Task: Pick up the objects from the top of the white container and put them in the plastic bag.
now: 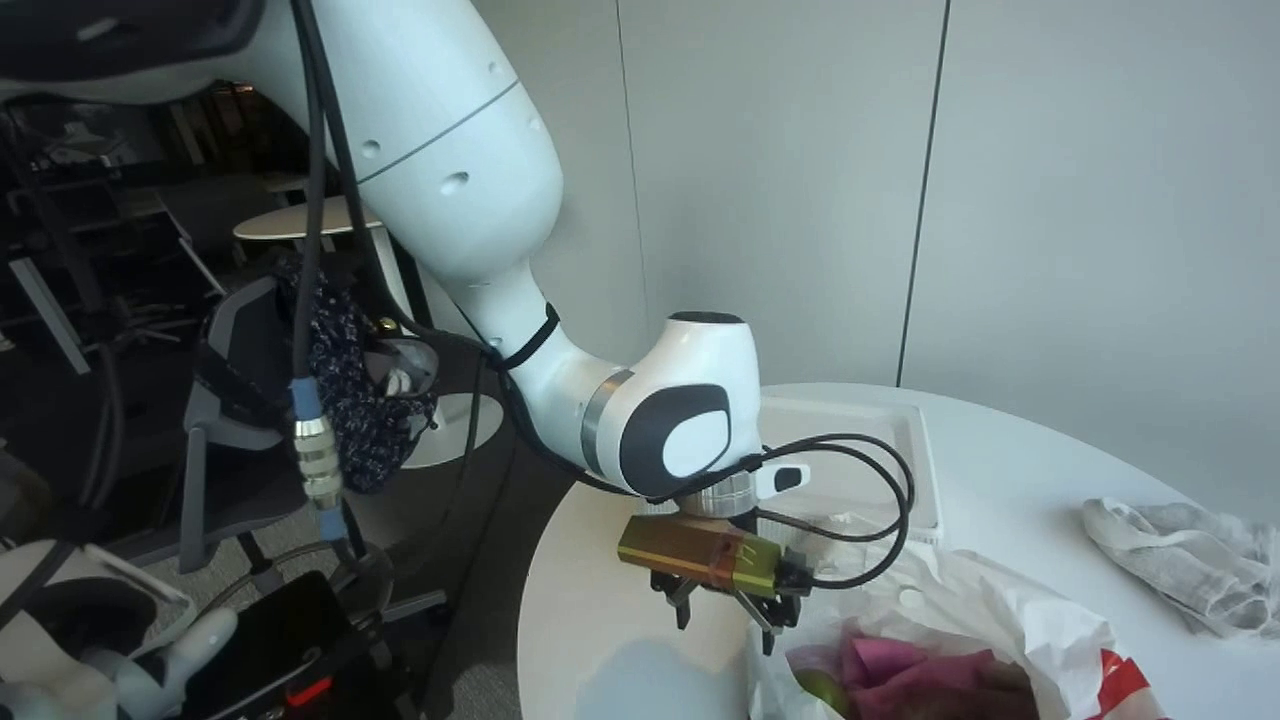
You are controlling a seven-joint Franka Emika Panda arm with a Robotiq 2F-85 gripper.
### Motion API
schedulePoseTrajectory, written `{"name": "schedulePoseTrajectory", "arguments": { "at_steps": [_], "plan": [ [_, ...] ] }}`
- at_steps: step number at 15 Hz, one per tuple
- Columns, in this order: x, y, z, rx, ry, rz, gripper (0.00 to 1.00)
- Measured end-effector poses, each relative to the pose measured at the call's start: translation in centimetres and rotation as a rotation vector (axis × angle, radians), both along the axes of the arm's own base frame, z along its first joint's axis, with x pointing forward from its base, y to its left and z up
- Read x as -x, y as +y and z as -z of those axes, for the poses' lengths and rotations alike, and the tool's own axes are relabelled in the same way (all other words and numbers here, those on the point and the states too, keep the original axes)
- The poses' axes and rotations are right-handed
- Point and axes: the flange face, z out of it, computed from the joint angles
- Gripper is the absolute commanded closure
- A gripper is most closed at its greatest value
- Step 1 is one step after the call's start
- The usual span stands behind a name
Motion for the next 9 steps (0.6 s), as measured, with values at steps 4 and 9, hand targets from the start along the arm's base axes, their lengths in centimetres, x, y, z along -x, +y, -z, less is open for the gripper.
{"name": "schedulePoseTrajectory", "arguments": {
  "at_steps": [4,9],
  "plan": [
    [-0.1,1.1,2.0,-0.017,-0.115,-0.064,0.0],
    [-0.3,1.5,4.3,-0.027,-0.181,-0.12,0.0]
  ]
}}
